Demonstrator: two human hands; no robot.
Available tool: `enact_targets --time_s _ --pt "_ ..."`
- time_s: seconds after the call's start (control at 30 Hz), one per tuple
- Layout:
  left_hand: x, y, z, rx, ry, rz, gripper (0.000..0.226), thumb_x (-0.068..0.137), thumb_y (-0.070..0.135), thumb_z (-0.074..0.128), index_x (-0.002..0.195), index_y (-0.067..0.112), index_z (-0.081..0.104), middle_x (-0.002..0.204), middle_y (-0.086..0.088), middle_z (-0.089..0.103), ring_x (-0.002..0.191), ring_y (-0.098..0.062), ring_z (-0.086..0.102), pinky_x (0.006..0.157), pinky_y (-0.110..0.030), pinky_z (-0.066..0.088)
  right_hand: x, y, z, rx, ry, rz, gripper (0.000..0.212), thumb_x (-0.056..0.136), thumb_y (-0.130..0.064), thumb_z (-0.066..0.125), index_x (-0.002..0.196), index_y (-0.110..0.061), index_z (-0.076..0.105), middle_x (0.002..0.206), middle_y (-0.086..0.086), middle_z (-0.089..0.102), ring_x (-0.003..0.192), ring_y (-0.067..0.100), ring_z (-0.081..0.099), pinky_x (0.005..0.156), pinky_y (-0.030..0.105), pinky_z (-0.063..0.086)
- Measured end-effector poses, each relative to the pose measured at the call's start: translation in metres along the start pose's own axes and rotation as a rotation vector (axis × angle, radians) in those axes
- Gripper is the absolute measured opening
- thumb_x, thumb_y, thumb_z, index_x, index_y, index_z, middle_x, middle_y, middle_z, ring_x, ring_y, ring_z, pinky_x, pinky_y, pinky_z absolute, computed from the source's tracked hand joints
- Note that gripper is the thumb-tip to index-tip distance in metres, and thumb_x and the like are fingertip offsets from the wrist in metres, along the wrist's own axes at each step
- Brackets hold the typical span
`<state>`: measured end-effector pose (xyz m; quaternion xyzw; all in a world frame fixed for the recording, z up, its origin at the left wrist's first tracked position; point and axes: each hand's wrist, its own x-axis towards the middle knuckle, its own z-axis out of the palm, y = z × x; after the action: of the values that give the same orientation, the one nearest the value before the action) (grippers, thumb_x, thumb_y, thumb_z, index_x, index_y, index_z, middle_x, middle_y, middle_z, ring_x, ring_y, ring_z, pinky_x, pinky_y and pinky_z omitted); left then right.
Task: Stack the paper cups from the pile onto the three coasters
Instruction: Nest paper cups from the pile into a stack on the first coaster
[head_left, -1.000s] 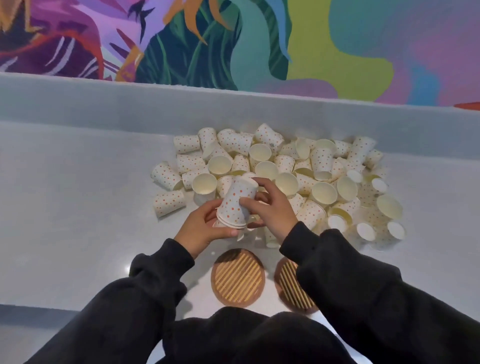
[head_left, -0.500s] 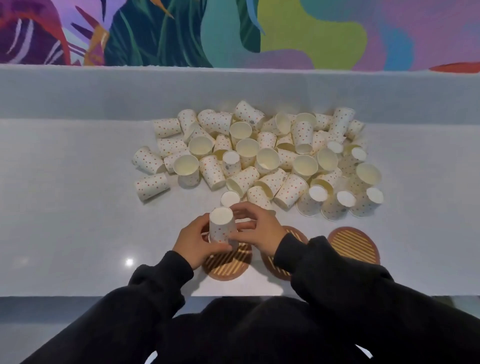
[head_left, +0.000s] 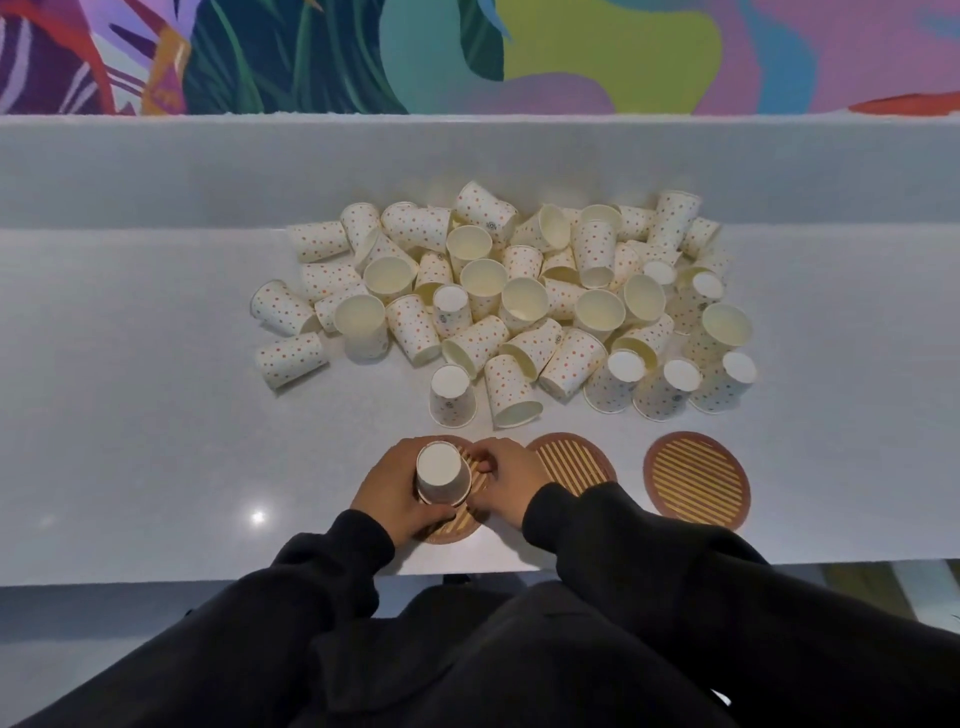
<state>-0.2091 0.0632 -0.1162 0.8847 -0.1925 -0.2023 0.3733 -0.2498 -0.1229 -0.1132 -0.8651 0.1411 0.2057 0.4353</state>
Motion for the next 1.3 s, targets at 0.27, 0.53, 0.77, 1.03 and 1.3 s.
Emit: enact_targets --time_s 0.27,0.53,0.77,1.03,1.3 --pt "0.002 -0.006 -0.004 0.089 -0.011 0.089 0.088 0.059 0.046 0.092 0.116 0.081 0.035 0.116 0.043 0.046 0.108 0.002 0.047 0.098 -0.024 0.036 -0.003 0.000 -0.002 -0.066 -0.013 -0.013 0.041 0.077 -0.009 0.081 0.116 -0.004 0.071 0.119 0.011 0.067 0.110 0.027 0.063 0.095 0.037 0.054" --pt "0.009 -0.021 0.001 0.098 -0.069 0.072 0.094 0.055 0.054 0.090 0.135 0.057 0.042 0.131 0.019 0.058 0.119 -0.007 0.051 0.107 -0.036 0.042 -0.001 0.002 -0.001 -0.060 -0.015 -0.025 0.054 0.075 -0.009 0.084 0.126 -0.010 0.068 0.119 0.005 0.062 0.113 0.022 0.060 0.097 0.030 0.051" --pt "0.024 -0.031 -0.047 0.043 0.083 0.029 0.068 0.079 0.011 0.080 0.135 0.038 0.054 0.114 0.007 0.064 0.103 -0.010 0.063 0.096 -0.038 0.056 -0.010 0.001 -0.028 0.413 0.348 -0.018 0.027 0.090 -0.006 0.074 0.112 -0.020 0.069 0.106 -0.001 0.072 0.098 0.013 0.069 0.087 0.025 0.059" --pt "0.083 0.004 -0.042 -0.064 0.071 -0.005 0.082 0.073 0.035 0.091 0.143 0.031 0.049 0.129 0.006 0.061 0.111 -0.014 0.059 0.093 -0.033 0.051 0.039 -0.004 -0.052 0.153 0.443 0.117 0.058 0.087 -0.047 0.077 0.132 -0.023 0.051 0.134 0.000 0.054 0.121 0.020 0.056 0.104 0.036 0.049" --pt "0.092 0.006 -0.029 -0.139 0.063 -0.016 0.062 0.079 0.026 0.087 0.132 0.033 0.057 0.122 0.013 0.062 0.115 -0.016 0.058 0.103 -0.035 0.047 0.049 -0.006 -0.047 0.183 0.295 0.189 0.072 0.085 -0.039 0.081 0.142 -0.023 0.040 0.145 0.008 0.054 0.128 0.029 0.056 0.105 0.039 0.049"
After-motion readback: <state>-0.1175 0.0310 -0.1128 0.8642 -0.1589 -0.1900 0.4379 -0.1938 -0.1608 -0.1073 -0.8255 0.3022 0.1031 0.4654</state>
